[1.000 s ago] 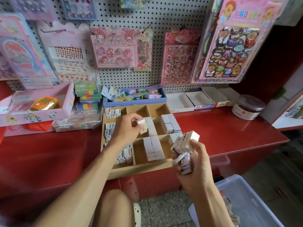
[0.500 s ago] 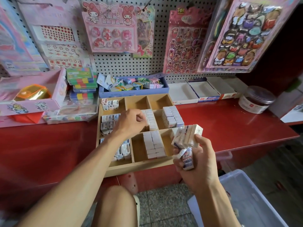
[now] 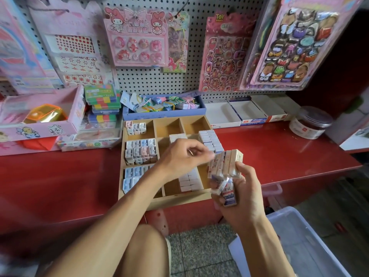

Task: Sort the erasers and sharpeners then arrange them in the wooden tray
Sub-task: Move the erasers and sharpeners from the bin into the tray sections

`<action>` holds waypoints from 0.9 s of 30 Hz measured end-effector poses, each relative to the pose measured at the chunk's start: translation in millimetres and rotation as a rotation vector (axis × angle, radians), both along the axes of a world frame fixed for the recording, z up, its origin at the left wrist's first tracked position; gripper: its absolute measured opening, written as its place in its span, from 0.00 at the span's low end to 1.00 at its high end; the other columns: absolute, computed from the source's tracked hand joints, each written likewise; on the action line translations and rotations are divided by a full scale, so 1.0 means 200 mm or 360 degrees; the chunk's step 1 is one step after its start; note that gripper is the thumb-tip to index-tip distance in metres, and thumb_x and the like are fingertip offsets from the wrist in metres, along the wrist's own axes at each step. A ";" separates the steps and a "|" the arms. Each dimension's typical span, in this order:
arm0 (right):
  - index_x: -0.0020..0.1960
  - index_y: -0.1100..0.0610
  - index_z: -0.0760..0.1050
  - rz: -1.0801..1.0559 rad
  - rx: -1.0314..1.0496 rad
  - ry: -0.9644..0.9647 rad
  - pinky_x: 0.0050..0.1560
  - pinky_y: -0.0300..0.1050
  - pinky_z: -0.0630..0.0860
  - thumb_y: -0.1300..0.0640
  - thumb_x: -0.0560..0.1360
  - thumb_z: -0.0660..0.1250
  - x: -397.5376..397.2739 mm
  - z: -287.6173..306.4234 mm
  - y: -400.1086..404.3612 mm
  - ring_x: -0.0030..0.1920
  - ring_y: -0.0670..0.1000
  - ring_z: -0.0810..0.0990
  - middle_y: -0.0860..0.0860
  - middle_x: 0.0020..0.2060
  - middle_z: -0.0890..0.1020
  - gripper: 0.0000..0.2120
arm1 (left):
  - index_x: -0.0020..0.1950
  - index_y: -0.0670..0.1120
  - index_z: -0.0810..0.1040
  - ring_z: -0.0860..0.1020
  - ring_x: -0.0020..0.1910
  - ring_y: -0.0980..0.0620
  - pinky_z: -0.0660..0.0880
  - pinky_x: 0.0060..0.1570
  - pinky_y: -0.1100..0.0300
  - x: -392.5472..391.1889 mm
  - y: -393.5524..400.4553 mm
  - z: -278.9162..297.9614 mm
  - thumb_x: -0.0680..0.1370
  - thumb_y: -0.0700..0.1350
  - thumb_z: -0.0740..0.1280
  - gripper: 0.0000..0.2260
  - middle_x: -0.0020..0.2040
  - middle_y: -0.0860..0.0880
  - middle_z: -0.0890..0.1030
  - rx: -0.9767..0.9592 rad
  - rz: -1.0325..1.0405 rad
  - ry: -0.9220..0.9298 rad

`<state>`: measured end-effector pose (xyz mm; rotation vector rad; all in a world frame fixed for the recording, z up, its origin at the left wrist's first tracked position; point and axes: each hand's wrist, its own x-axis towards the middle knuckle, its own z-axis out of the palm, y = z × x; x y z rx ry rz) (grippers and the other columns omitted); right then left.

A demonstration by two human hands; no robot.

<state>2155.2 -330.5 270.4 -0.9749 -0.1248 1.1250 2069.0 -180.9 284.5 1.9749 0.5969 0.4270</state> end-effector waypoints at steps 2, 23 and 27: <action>0.50 0.59 0.79 0.0018 0.0050 -0.0031 0.21 0.37 0.62 0.45 0.70 0.64 -0.01 0.02 0.00 0.26 0.46 0.73 0.54 0.34 0.77 0.20 | 0.47 0.48 0.85 0.82 0.44 0.52 0.79 0.50 0.49 0.00 -0.04 0.02 0.73 0.51 0.74 0.08 0.44 0.51 0.85 -0.0051 -0.0064 -0.0008; 0.49 0.58 0.75 -0.0304 -0.0121 -0.0068 0.20 0.35 0.58 0.51 0.66 0.67 0.13 0.02 -0.08 0.25 0.45 0.69 0.51 0.30 0.73 0.15 | 0.53 0.46 0.83 0.77 0.40 0.61 0.68 0.35 0.74 0.26 0.13 -0.01 0.75 0.40 0.71 0.08 0.48 0.53 0.82 0.0478 0.0194 0.0236; 0.52 0.57 0.75 -0.0311 -0.0124 -0.0053 0.20 0.35 0.58 0.50 0.66 0.68 0.17 -0.01 -0.09 0.26 0.44 0.71 0.50 0.31 0.74 0.17 | 0.53 0.44 0.83 0.77 0.41 0.57 0.70 0.39 0.68 0.32 0.14 -0.04 0.74 0.39 0.71 0.08 0.47 0.51 0.82 0.0610 0.0084 0.0312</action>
